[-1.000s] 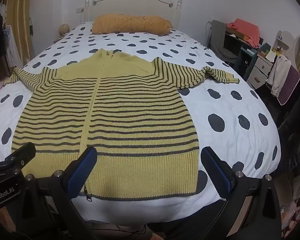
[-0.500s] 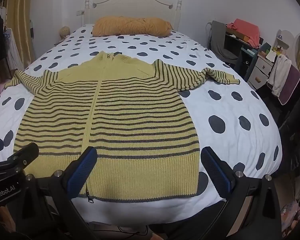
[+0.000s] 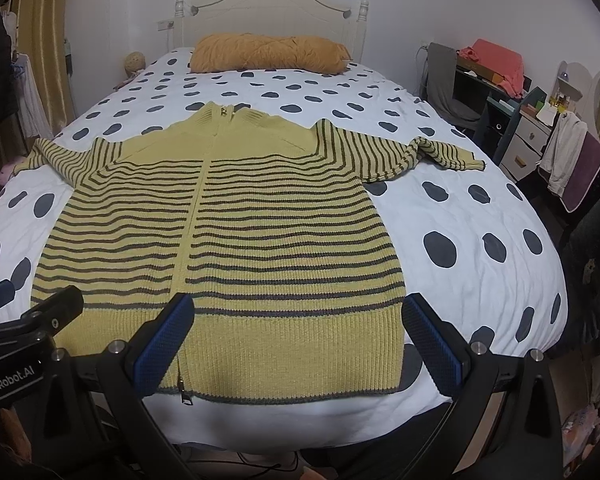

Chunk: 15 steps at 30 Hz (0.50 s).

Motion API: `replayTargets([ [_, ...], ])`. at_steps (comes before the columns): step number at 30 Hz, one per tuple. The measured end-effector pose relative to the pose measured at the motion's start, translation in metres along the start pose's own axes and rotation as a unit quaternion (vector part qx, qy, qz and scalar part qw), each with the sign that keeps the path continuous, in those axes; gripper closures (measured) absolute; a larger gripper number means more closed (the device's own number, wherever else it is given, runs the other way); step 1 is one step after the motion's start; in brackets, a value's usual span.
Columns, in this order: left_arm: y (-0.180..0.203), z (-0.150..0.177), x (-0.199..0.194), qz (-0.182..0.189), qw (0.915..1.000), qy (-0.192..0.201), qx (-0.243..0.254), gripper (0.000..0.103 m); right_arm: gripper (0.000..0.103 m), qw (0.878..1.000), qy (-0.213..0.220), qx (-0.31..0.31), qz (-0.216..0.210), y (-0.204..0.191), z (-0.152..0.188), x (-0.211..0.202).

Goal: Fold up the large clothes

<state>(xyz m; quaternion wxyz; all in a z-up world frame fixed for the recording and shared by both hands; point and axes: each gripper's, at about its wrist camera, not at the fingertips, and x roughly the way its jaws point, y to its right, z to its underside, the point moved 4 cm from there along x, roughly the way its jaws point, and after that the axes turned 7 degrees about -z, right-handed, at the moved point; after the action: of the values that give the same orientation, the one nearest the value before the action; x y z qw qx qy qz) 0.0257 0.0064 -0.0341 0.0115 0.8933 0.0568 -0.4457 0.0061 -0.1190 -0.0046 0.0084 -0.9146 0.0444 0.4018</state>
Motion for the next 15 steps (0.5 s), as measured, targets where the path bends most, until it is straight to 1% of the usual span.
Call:
replayTargets([
  [2, -0.0005, 0.0003, -0.0002, -0.003, 1.0000, 0.001, -0.003, 0.000, 0.000, 1.000, 0.000, -0.001, 0.000, -0.0017, -0.0001, 0.0011],
  [5, -0.0032, 0.0006, -0.0015, 0.007, 0.9997, 0.008, -0.021, 0.000, 0.000, 1.000, 0.000, 0.000, 0.000, -0.0022, 0.0002, 0.0011],
  [7, -0.0051, 0.0002, -0.0020, 0.001, 0.9995, 0.009, -0.029, 0.000, 0.000, 1.000, -0.001, 0.000, 0.000, -0.0021, -0.0001, 0.0012],
  [10, -0.0004, -0.0009, -0.0011, -0.003, 0.9999, 0.009, -0.004, 0.001, 0.000, 1.000, -0.001, 0.000, 0.000, -0.0018, -0.0002, 0.0011],
  [15, 0.0024, 0.0007, 0.0037, 0.002, 1.0000, -0.003, 0.007, 0.001, 0.000, 1.000, 0.000, -0.001, 0.000, -0.0033, 0.0000, 0.0016],
])
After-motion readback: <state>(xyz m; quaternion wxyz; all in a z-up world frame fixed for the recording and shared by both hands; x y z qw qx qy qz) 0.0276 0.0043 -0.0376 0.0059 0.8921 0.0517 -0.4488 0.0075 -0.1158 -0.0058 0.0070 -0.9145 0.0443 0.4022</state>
